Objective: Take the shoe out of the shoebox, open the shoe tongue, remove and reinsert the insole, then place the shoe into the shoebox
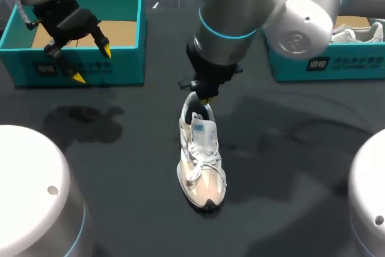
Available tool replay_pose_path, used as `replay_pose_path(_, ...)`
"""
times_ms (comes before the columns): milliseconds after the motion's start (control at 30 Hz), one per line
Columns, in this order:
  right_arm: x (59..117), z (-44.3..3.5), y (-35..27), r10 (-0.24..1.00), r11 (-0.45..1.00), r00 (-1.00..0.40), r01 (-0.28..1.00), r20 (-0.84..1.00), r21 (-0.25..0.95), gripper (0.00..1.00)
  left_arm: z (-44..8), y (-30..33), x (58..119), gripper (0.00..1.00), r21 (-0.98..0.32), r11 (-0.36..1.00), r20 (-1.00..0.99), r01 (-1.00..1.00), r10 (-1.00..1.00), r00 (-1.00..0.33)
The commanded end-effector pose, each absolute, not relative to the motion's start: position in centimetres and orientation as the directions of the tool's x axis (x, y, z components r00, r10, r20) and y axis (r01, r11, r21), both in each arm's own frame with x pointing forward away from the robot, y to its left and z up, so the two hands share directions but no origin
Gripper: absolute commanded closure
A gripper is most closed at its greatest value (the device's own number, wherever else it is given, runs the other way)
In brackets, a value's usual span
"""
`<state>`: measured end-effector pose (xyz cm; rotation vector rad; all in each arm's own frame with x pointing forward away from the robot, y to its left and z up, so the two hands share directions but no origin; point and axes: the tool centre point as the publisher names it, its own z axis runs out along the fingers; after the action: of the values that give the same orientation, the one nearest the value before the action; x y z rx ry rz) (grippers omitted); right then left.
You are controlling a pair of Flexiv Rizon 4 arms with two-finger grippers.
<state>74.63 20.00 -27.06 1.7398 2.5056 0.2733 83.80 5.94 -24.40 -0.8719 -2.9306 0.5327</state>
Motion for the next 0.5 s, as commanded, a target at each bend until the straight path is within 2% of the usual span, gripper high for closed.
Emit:
replay_pose_path(33,75.2,-28.3,23.1,0.945,0.321,-0.304,0.934,-0.123,0.159,1.00,-24.4,6.0,83.8,0.00,-0.333,0.783,-0.060,0.525,0.538,-0.841)
replay_pose_path(300,75.2,-28.3,23.1,0.945,0.321,-0.304,0.934,-0.123,0.159,1.00,-24.4,6.0,83.8,0.00,-0.333,0.783,-0.060,0.525,0.538,-0.841)
replay_pose_path(500,75.8,-31.8,23.4,0.949,0.305,-0.286,0.940,-0.134,0.153,1.00,-24.4,6.0,83.8,0.00,-0.333,0.783,-0.060,0.525,0.538,-0.841)
